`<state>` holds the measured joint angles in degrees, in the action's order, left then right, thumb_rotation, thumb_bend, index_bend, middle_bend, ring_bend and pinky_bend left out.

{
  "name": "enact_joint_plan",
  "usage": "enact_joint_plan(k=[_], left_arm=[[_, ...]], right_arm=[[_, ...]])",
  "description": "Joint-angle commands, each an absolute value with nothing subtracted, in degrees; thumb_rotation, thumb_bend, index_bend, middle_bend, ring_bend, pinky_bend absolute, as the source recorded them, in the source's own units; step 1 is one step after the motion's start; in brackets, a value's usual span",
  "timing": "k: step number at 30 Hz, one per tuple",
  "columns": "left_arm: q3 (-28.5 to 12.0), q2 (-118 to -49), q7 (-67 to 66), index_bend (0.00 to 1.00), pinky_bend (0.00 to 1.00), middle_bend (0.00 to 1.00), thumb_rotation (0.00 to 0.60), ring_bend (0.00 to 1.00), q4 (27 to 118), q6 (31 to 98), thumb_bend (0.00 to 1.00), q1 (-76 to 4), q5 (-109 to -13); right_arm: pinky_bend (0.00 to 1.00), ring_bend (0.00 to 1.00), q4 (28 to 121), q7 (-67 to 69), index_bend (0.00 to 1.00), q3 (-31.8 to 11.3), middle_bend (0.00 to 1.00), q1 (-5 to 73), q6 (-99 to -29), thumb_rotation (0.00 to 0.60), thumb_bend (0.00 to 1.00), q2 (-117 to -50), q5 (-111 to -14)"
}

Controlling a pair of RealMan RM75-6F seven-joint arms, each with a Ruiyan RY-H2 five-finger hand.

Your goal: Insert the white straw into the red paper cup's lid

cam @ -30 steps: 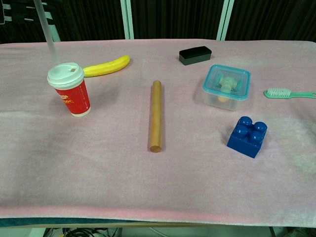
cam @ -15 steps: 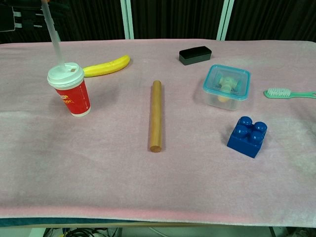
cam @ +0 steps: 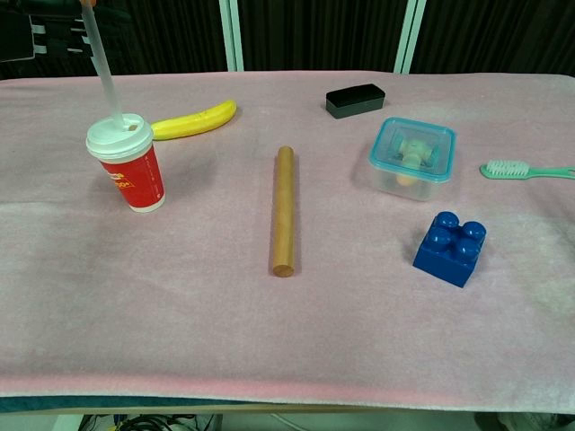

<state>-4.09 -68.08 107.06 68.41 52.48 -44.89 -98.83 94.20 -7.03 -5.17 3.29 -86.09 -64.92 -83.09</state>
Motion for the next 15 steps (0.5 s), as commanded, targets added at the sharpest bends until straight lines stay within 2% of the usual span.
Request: enact_joint_plan(k=[1,15], left_arm=[[-3.4,-68.2,107.3,0.63,0.08,0.25,0.600,0.02,68.2,52.9,0.44,-45.3,-98.6],[-1.2,-69.3,107.3,0.63,0.08,0.26,0.600,0.02,66.6,53.5,0.44,-46.9,-96.3]], right_arm=[[0.20,0.18,94.2,-7.0,0.07,-5.2,0.05,3.3,-86.1,0.600,0.26,-64.9,-83.1],[0.20,0.18,94.3,-7.0,0.07,-5.2,0.05,3.3,-86.1,0.600,0.26,-64.9,-83.1]])
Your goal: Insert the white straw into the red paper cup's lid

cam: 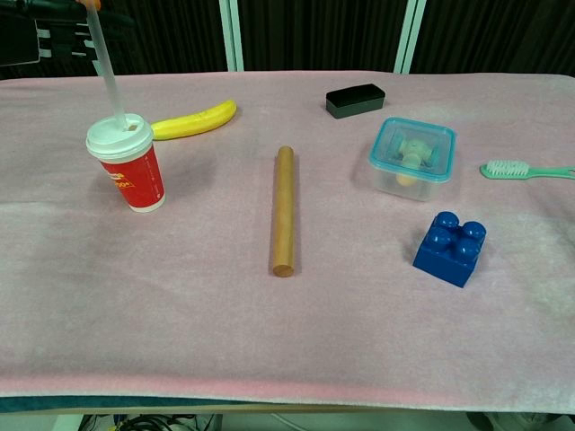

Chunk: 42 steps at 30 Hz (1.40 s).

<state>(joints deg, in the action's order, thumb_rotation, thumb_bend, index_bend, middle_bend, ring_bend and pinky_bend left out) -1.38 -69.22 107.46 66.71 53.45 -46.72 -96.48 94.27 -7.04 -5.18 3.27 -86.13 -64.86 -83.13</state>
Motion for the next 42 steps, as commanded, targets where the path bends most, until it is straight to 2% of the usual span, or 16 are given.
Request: enact_joint_plan(k=[1,42], left_arm=[[-1.0,-69.4,107.4,0.63,0.08,0.26,0.600,0.02,66.5,53.5,0.44,-47.0,-96.3],[4.9,-75.0,109.9,0.62,0.08,0.26,0.600,0.02,59.2,52.9,0.44,-48.2,-95.0]], right_arm=[[0.20,0.18,94.3,-7.0,0.07,-5.2,0.05,3.3,-86.1,0.600,0.26,-64.9,-83.1],[0.20,0.18,94.3,-7.1,0.07,-5.3,0.05,3.2,-86.2,0.600,0.26,-64.9,-82.9]])
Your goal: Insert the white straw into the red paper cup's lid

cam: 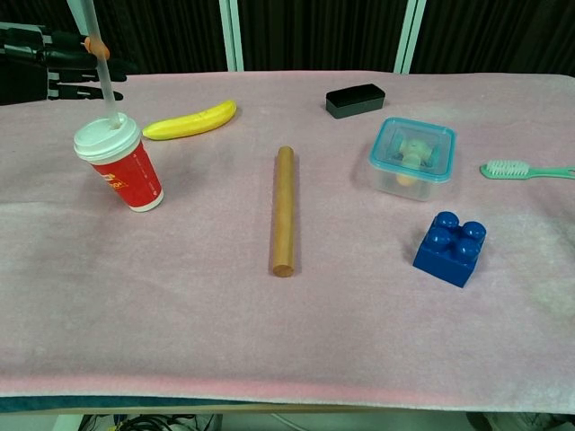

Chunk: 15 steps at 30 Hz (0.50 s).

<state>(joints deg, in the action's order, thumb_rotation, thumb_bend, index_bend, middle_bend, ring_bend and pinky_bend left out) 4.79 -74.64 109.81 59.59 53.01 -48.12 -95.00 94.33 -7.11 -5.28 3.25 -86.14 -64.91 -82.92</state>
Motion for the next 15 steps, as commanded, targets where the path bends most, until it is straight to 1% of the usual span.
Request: enact_joint_plan(k=[1,10,12,15], left_arm=[[5.1,-75.3,110.1,0.62,0.08,0.26,0.600,0.02,58.9,52.7,0.44,-48.3,-95.1],[6.6,-76.6,111.3,0.59,0.08,0.26,0.600,0.02,57.4,51.5,0.44,-48.8,-95.5],[7.0,-76.8,111.5,0.58,0.08,0.26,0.600,0.02,57.1,51.2,0.44,-49.0,-95.7],[7.5,-77.0,112.2,0.51,0.08,0.26,0.600,0.02,56.7,51.1,0.44,-49.3,-96.0]], right_arm=[[0.20,0.18,94.3,-7.1,0.07,-5.3,0.05,3.2,-86.2,0.600,0.26,-64.9,-82.9],[0.20,0.18,94.4,-7.0,0.07,-5.4,0.05,3.2,-86.1,0.600,0.26,-64.9,-82.7],[0.20,0.18,94.4,-7.0,0.07,-5.4,0.05,3.2,-86.1,0.600,0.26,-64.9,-82.6],[0.20,0.18,94.4,-7.1,0.07,-5.4,0.05,3.2,-86.1,0.600,0.26,-64.9,-82.6]])
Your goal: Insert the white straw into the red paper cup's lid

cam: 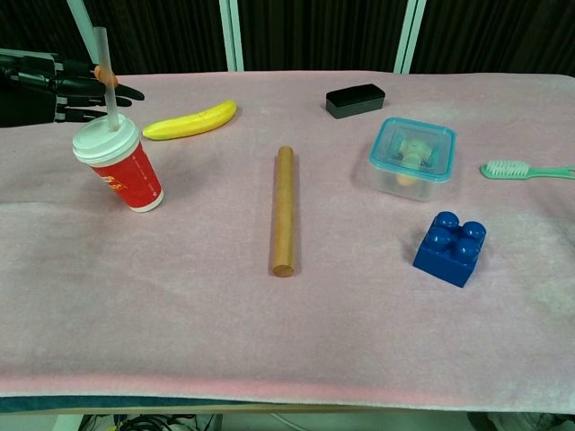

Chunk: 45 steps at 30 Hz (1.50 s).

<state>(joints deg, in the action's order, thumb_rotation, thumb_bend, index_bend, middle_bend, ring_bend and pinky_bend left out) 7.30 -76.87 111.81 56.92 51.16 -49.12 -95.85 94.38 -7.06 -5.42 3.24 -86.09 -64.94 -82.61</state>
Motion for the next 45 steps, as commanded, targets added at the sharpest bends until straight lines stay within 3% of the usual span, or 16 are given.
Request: enact_joint_plan(k=[1,8,22,28,32,39,45], left_arm=[[7.6,-77.0,112.4,0.48,0.08,0.26,0.600,0.01,56.6,51.2,0.44,-49.3,-96.0],[8.3,-76.9,112.3,0.30,0.07,0.24,0.600,0.01,56.3,51.8,0.44,-49.7,-96.5],[8.1,-72.6,102.6,0.24,0.06,0.20,0.600,0.01,59.9,55.0,0.43,-49.4,-96.0],[4.6,-68.1,80.1,0.23,0.06,0.19,0.600,0.01,65.9,56.5,0.42,-46.2,-89.8],[2.8,-64.7,56.1,0.23,0.05,0.18,0.600,0.01,73.4,59.8,0.42,-42.5,-84.5],[3.6,-60.6,18.2,0.23,0.03,0.18,0.600,0.01,89.7,73.1,0.38,-33.2,-81.0],[6.4,-59.0,3.7,0.21,0.02,0.16,0.600,0.01,99.4,84.8,0.37,-24.1,-83.0]], right_arm=[[0.20,0.18,94.4,-7.1,0.07,-5.4,0.05,3.2,-86.1,0.600,0.26,-64.9,-82.6],[0.20,0.18,94.4,-7.1,0.07,-5.4,0.05,3.3,-86.1,0.600,0.26,-65.0,-82.6],[0.20,0.18,94.3,-6.9,0.07,-5.5,0.05,3.2,-86.2,0.600,0.26,-65.0,-82.5],[0.20,0.18,94.4,-7.0,0.07,-5.5,0.05,3.3,-86.2,0.600,0.26,-65.0,-82.7],[0.20,0.18,94.4,-7.2,0.07,-5.5,0.05,3.2,-86.3,0.600,0.26,-65.0,-82.8],[0.20,0.18,94.3,-7.3,0.07,-5.4,0.05,3.3,-86.5,0.600,0.26,-65.0,-83.0],[0.20,0.18,94.4,-7.1,0.07,-5.5,0.05,3.2,-86.5,0.600,0.26,-64.9,-83.0]])
